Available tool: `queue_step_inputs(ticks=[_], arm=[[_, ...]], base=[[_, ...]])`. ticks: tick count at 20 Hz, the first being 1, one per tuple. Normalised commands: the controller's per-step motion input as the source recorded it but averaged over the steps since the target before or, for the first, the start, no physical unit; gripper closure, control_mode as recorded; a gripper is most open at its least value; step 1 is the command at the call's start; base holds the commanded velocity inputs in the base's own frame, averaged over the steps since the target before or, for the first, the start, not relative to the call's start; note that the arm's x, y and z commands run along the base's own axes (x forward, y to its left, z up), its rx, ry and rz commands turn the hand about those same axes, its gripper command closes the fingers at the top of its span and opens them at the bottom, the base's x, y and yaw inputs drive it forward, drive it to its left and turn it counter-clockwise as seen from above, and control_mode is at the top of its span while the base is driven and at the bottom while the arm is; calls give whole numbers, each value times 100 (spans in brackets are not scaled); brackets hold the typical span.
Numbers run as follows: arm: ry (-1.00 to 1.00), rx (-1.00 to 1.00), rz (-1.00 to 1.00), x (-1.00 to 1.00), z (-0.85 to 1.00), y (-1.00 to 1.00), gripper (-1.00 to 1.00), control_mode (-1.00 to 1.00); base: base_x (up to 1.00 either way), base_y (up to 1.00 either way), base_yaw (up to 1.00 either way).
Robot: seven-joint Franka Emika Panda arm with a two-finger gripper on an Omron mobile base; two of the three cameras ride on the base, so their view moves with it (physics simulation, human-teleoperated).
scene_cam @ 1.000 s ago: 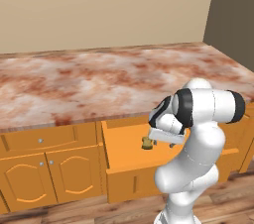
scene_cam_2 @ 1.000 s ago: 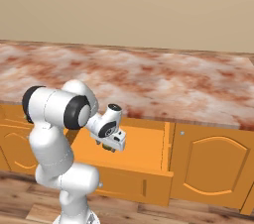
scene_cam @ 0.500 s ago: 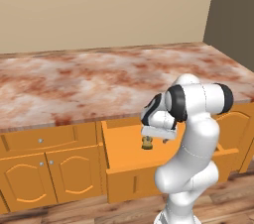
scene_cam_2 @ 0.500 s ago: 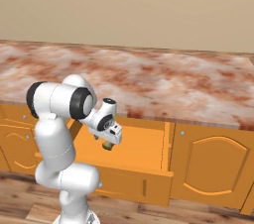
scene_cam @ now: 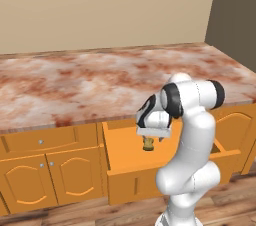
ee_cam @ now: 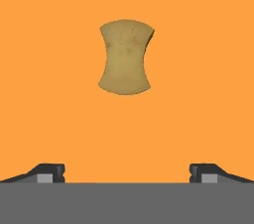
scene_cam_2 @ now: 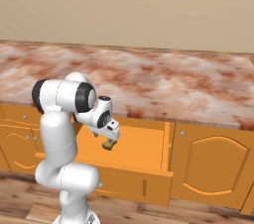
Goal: Restock the sink supplies by placing the sponge and soap dispenser on the counter and next to the sink. Make sure the soap dispenser is upright.
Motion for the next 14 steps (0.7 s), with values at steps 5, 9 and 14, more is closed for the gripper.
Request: queue_step_inputs(ticks=[5, 9, 14], arm=[[0, -2, 0, 41, -34, 0, -100, -100], [0, -2, 0, 34, -42, 0, -100, -100], [0, 0, 0, 27, -38, 0, -100, -100]], base=[[0, 0, 0], [0, 0, 0], [0, 0, 0]])
